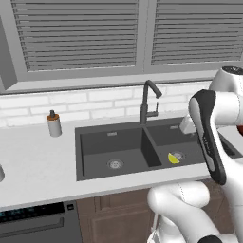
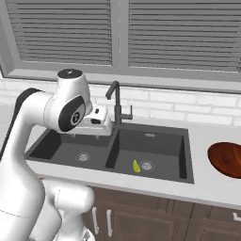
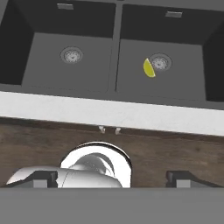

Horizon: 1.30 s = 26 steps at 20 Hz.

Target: Pick the lemon wedge from the sink and place it in the bowl. Then pick the bowl and place it in the microwave. Then close the microwave door and press the start button.

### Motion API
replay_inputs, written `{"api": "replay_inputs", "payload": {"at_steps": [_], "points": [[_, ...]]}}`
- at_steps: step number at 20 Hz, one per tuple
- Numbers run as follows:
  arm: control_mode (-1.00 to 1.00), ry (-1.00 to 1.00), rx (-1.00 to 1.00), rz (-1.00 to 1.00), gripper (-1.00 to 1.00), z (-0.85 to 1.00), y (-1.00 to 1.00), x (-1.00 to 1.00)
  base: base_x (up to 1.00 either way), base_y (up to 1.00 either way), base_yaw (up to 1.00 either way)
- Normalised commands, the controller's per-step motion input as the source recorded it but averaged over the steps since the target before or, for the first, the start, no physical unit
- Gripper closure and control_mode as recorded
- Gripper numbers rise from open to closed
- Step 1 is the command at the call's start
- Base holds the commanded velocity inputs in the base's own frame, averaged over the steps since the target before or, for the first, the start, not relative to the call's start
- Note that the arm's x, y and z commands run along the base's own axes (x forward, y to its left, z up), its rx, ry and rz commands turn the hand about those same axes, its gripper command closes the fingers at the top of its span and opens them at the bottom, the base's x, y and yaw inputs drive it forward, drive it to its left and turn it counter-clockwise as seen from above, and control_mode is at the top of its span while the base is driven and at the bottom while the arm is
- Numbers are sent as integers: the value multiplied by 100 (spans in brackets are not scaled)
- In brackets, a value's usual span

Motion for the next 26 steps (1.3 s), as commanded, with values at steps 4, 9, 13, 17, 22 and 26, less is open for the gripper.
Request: {"api": "replay_inputs", "payload": {"at_steps": [4,9,13,17,22,26], "points": [[-100,13,6,2,-100,-23,-81,33,0,0,0],[-100,8,1,5,-100,-30,-47,50,0,0,0],[-100,0,2,8,-100,-34,-37,53,0,0,0],[-100,-1,4,8,-100,-30,-42,49,0,0,0],[-100,0,3,8,-100,-33,-36,48,0,0,0],[-100,0,2,7,-100,-31,-30,51,0,0,0]]}}
